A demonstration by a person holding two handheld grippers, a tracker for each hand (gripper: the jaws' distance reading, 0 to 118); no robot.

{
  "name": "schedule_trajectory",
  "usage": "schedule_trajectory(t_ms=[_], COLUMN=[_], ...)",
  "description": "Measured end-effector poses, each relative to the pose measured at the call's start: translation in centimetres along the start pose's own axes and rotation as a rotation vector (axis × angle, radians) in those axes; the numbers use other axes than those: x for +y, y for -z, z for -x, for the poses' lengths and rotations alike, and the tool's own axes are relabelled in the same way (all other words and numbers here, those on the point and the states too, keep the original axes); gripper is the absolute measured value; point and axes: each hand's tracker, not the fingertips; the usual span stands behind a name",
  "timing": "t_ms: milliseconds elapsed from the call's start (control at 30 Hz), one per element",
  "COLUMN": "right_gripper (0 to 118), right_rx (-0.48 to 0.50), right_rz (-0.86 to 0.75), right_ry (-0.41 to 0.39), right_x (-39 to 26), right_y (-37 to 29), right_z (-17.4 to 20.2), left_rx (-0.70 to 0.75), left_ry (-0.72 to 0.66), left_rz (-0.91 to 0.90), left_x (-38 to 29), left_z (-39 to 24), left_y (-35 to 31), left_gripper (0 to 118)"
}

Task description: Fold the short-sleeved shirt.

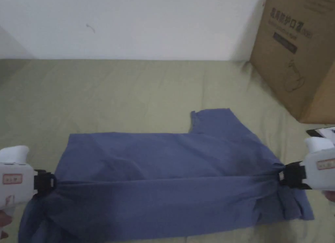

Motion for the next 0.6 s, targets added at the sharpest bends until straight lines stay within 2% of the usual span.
schedule_trajectory(t_ms=[33,67,100,133,167,200,233,267,300,367,467,600], right_gripper=[10,11,11,15,32,50,73,103,111,110,110,110], right_rx=[-0.010,-0.020,-0.031,-0.033,-0.034,-0.073,-0.111,-0.134,-0.129,-0.080,-0.024,0.032], right_rz=[0.019,0.036,0.056,0.062,0.062,0.044,0.023,-0.004,-0.036,-0.132,-0.284,-0.494], right_ry=[0.004,0.019,0.032,0.039,0.040,0.022,0.005,-0.010,-0.011,-0.002,0.004,0.006], right_x=[0.6,1.0,1.3,1.4,1.4,1.2,1.2,1.2,1.1,0.6,-0.1,-3.2], right_y=[1.2,2.6,4.0,4.8,5.6,5.9,6.1,6.1,5.6,3.6,-0.7,-8.0], right_z=[0.0,0.0,-0.5,-0.6,-0.6,-0.7,-0.8,-0.8,-0.9,-0.9,0.0,2.5], left_rx=[0.006,0.016,0.031,0.045,0.053,0.059,0.062,0.076,0.119,0.147,0.018,-0.104], left_ry=[0.002,0.005,0.007,0.010,0.009,0.007,0.002,-0.002,-0.002,0.040,0.041,0.040], left_rz=[0.002,0.001,0.000,0.004,0.009,0.014,0.018,0.017,-0.039,-0.177,-0.305,-0.376], left_x=[0.3,0.5,0.6,0.6,0.5,0.4,0.3,0.1,-0.1,-0.2,-0.4,-2.1], left_z=[-0.1,-0.1,-0.1,-0.1,0.0,0.2,0.4,0.3,0.0,-1.1,-2.5,-4.9], left_y=[0.9,1.7,2.5,3.0,3.6,4.1,4.4,4.4,3.5,1.1,-3.3,-9.6], left_gripper=[2,9,19,34,62,82,98,107,107,107,107,105])
